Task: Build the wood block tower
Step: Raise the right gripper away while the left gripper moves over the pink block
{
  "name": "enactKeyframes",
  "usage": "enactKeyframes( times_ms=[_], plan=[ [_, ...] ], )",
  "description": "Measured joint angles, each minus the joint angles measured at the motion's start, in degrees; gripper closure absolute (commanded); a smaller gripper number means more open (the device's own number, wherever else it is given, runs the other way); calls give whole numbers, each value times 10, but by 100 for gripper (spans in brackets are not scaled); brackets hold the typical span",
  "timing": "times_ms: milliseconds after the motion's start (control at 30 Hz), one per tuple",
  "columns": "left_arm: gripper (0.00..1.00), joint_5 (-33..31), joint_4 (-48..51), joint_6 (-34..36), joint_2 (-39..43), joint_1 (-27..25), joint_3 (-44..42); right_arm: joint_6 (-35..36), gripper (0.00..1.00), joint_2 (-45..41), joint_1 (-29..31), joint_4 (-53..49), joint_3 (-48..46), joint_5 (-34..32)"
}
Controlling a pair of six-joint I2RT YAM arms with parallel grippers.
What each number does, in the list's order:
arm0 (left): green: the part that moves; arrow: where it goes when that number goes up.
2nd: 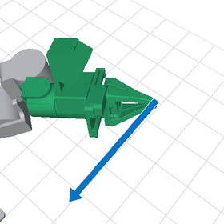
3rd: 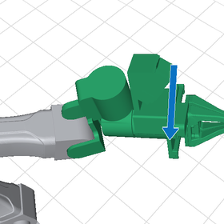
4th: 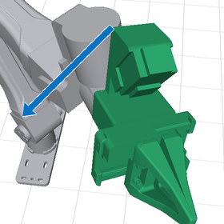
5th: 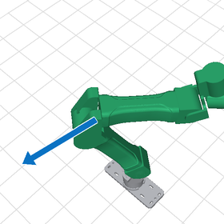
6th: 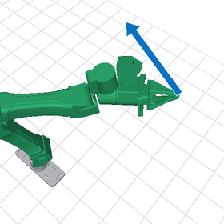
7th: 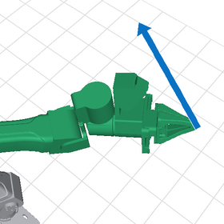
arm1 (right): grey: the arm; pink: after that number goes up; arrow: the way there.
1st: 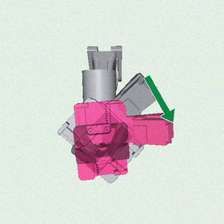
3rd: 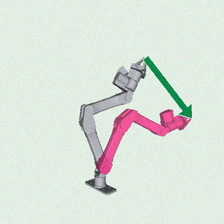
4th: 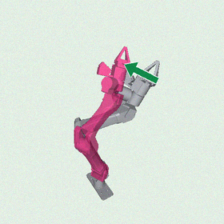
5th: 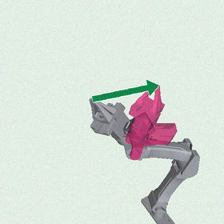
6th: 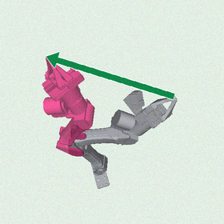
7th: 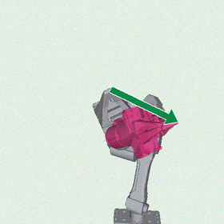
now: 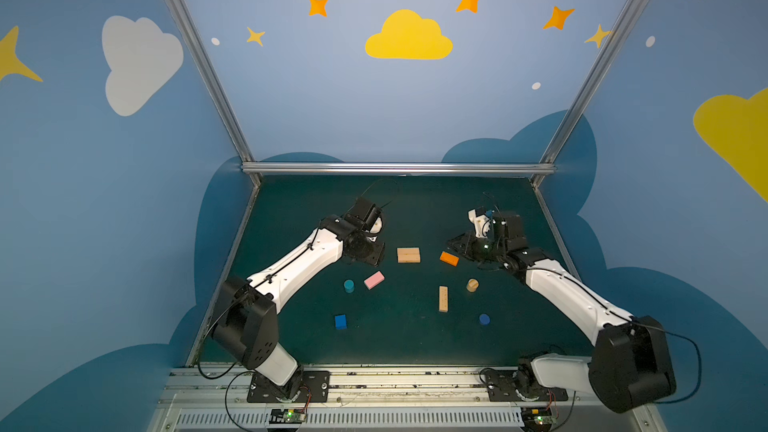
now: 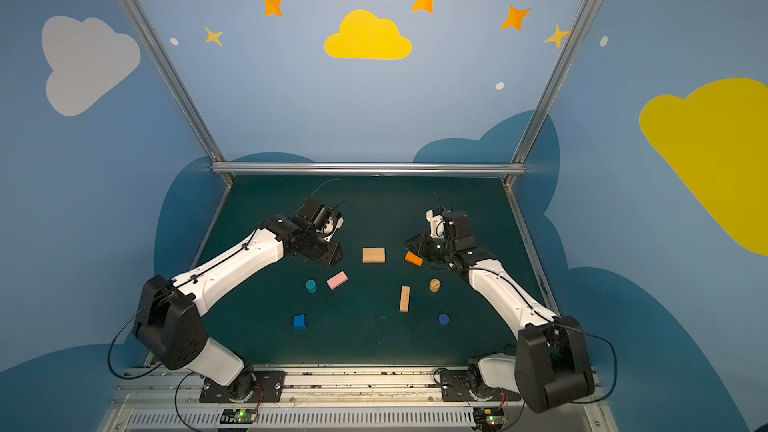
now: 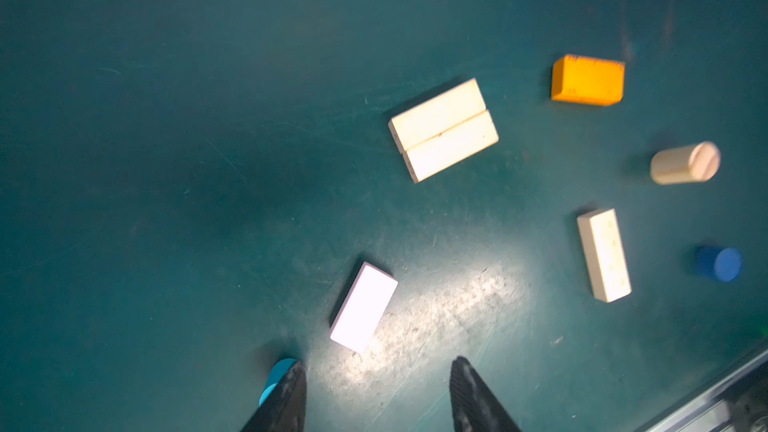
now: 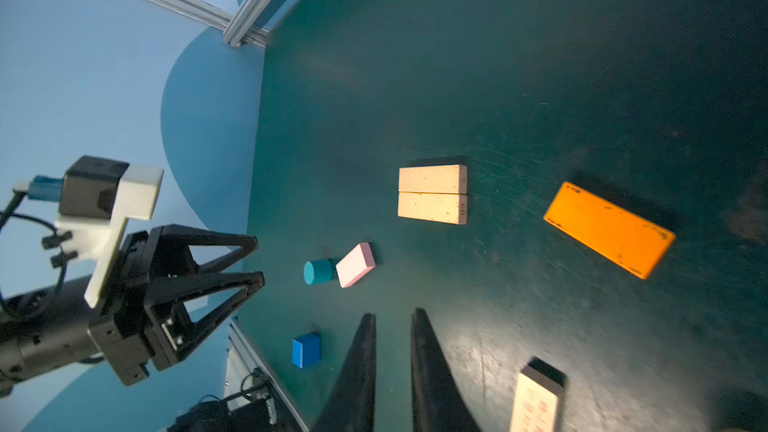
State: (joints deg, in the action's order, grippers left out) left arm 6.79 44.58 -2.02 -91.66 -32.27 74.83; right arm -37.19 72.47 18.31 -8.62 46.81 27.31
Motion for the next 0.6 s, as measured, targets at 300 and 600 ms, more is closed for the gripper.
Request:
enactKeyframes(
  times_ms=[300, 600],
  plan=[
    [41, -13, 56, 71, -75, -48, 17, 3, 81, -54, -32, -27, -57, -15],
    [38, -46, 63, 97, -95, -58, 14, 2, 78, -57, -52, -29, -71, -13]
  ],
)
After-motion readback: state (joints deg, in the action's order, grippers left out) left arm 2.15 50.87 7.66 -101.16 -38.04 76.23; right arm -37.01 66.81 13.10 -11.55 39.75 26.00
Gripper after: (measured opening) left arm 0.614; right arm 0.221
